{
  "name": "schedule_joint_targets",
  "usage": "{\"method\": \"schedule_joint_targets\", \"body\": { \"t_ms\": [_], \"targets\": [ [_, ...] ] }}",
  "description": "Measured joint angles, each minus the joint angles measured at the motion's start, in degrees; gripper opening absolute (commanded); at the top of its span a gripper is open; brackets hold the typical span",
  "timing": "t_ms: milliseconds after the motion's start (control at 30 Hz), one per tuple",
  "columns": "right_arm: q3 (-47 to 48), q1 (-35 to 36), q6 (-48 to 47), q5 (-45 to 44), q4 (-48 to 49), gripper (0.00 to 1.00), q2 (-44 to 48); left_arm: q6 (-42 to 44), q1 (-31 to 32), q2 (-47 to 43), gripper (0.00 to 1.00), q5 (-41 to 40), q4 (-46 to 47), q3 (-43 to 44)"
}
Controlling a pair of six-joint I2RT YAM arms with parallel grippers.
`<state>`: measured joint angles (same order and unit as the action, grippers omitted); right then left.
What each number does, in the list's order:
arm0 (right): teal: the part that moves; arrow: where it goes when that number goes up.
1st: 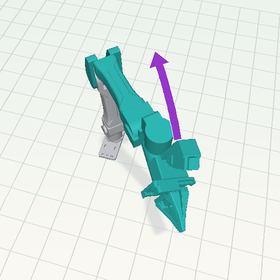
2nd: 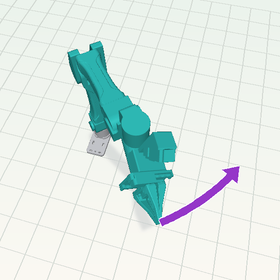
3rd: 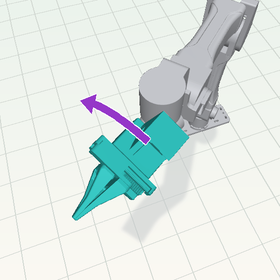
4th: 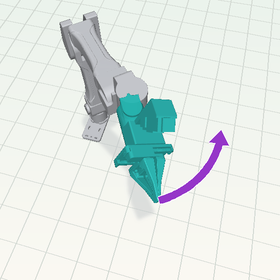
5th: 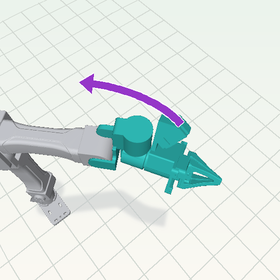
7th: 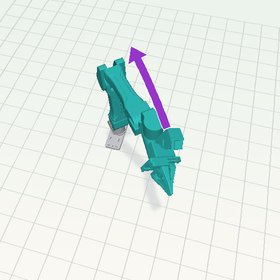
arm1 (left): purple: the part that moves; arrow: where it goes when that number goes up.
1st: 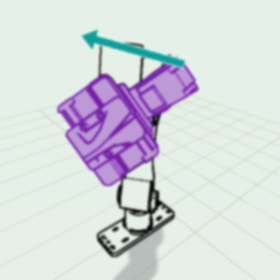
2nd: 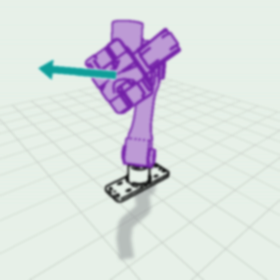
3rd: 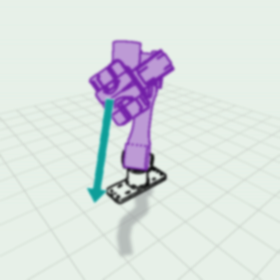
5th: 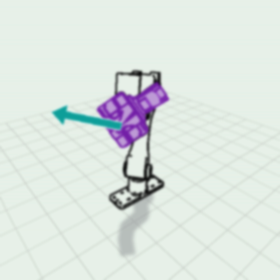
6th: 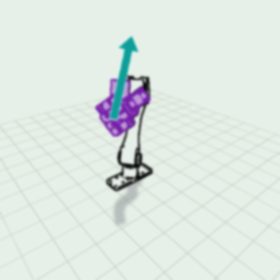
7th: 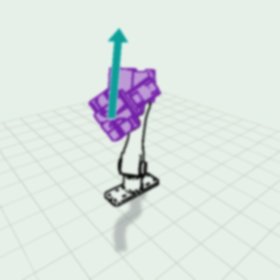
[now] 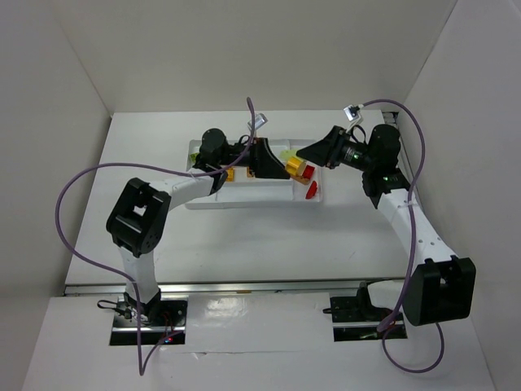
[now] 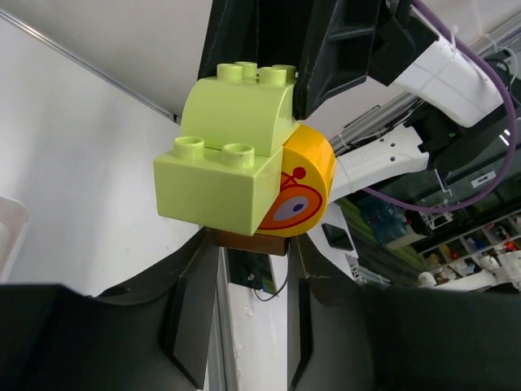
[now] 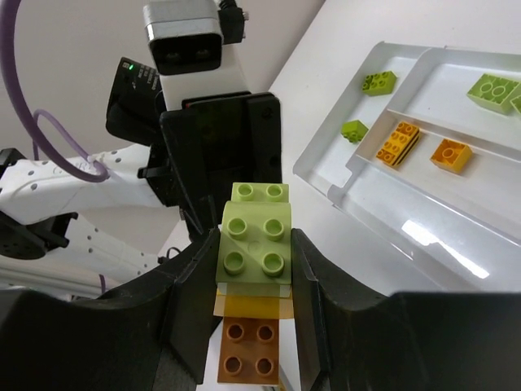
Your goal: Sort the legos into containers by color
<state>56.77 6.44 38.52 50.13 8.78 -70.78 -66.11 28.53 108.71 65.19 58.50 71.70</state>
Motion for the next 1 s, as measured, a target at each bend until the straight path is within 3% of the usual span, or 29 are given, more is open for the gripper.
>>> {"method": "schedule_joint_targets", "body": {
  "t_ms": [100,133,333,767,867,1000],
  "targets": [
    [0.0,-0.33,0.11,0.24,0.31,0.11,0.0,-0.37,0.0,0.0,0.06,0.31,0.11,0.0],
    [0.0,-0.33,0.02,0.26,0.55,0.11,0.02,-0.13,0.0,0.0,0.0,0.33,0.15,0.0],
    [0.0,-0.33,-0.24,-0.15,0.55,0.11,0.0,0.39,0.02,-0.07,0.0,0.37,-0.9,-0.28],
    [1.01,-0.33,-1.97,-6.69,-1.29,0.11,-1.92,1.51,-2.82,-4.72,0.0,1.25,-0.81,-13.35],
    [3.76,0.39,-4.09,-12.79,-4.31,0.1,-5.31,9.4,-5.05,-10.38,0.0,-0.31,-14.6,-13.88],
    [6.12,2.82,-5.9,-19.41,-7.02,0.09,-9.75,23.71,-8.68,-19.1,0.0,-8.07,-37.29,-11.65]
  ]
}}
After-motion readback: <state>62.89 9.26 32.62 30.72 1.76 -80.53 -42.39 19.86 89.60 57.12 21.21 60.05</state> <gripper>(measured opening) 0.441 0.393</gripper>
